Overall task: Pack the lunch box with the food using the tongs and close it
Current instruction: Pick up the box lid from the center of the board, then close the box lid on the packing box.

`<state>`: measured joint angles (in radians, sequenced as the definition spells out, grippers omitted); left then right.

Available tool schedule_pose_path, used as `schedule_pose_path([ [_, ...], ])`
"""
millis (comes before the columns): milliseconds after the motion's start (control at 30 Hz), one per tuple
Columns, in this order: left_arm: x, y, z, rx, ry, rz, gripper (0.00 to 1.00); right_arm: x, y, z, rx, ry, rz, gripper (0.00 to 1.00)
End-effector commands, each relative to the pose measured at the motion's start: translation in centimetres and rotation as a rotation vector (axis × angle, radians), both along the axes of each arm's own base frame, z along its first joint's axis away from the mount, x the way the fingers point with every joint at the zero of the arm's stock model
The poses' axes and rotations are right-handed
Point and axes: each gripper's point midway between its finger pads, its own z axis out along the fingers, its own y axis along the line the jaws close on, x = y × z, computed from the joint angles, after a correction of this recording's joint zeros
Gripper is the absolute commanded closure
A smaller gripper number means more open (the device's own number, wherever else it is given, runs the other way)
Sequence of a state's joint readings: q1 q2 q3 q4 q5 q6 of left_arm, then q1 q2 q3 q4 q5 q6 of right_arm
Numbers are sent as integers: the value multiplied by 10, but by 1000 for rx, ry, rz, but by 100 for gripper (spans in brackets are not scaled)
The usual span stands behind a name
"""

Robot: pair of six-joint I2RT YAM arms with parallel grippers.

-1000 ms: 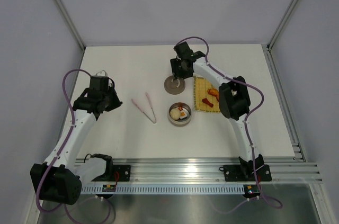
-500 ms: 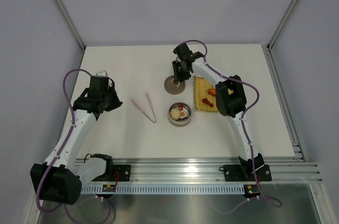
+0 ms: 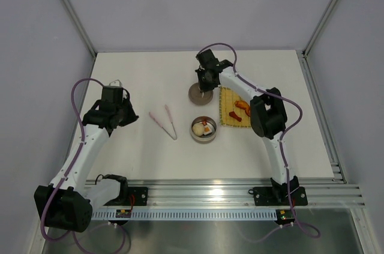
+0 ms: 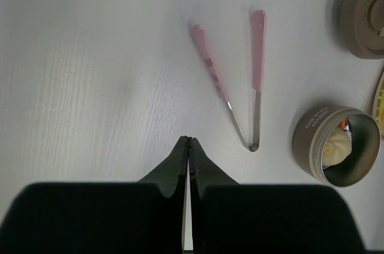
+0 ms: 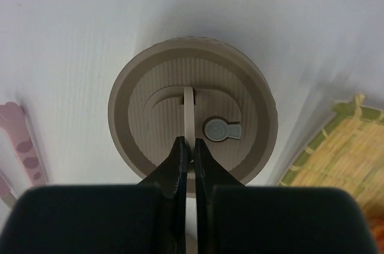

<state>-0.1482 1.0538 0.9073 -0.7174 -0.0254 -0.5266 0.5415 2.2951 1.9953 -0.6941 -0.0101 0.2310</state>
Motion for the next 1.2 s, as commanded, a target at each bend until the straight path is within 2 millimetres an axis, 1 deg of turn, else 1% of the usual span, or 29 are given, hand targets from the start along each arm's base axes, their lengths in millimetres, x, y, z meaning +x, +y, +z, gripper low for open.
schedule_pose_path([
  [0,6,-2,7,-9,-31,-19,100,-8,6,99,5,-229,5,100],
  [33,6,-2,7,-8,-33,-20,100,-13,4,106,-3,-248,-3,100],
  [67,7,-2,7,-8,-33,-20,100,-23,1,100,-17,-238,-4,100],
  [100,7,-2,6,-8,-31,-19,100,-36,3,121,5,-268,-5,100],
  [133,7,-2,6,-8,-33,-20,100,-43,0,124,-3,-275,-13,100],
  [167,8,-2,7,-9,-36,-19,100,-56,-6,111,-21,-247,-15,100],
  [200,8,-2,5,-10,-34,-18,100,-69,-2,126,12,-265,-18,100],
  [233,7,-7,5,-31,-31,-35,100,-79,-2,125,20,-257,-19,100],
  [267,7,-8,5,-35,-31,-34,100,-92,-6,111,2,-224,-19,100],
  [300,7,-8,4,-38,-27,-33,100,-104,-2,118,28,-225,-20,100],
  [333,7,-9,3,-42,-25,-36,100,-113,-2,113,29,-206,-19,100],
  [367,7,-10,1,-46,-21,-40,100,-124,-5,100,15,-173,-18,100],
  [400,6,-11,1,-48,-23,-43,100,-131,-4,102,40,-162,-37,100],
  [433,6,-12,1,-51,-21,-45,100,-139,-3,98,47,-147,-40,100],
  [467,6,-12,-1,-50,-19,-46,100,-146,-6,87,41,-124,-41,100],
  [500,6,-12,-1,-53,-22,-48,100,-151,-5,88,61,-117,-54,100],
  [567,6,-13,-1,-55,-22,-50,100,-163,-3,77,58,-93,-43,100],
  [667,6,-14,-1,-60,-24,-52,100,-172,-2,62,45,-58,-37,100],
  [800,5,-14,-3,-60,-18,-53,100,-178,3,48,42,-33,-20,100],
  [900,4,-13,-4,-58,-18,-49,100,-180,8,45,48,-26,-8,100],
  [1067,5,-13,-4,-60,-18,-51,100,-183,13,46,46,-23,-3,100],
  [1167,5,-14,-4,-61,-18,-52,100,-184,13,39,29,-9,-8,100],
])
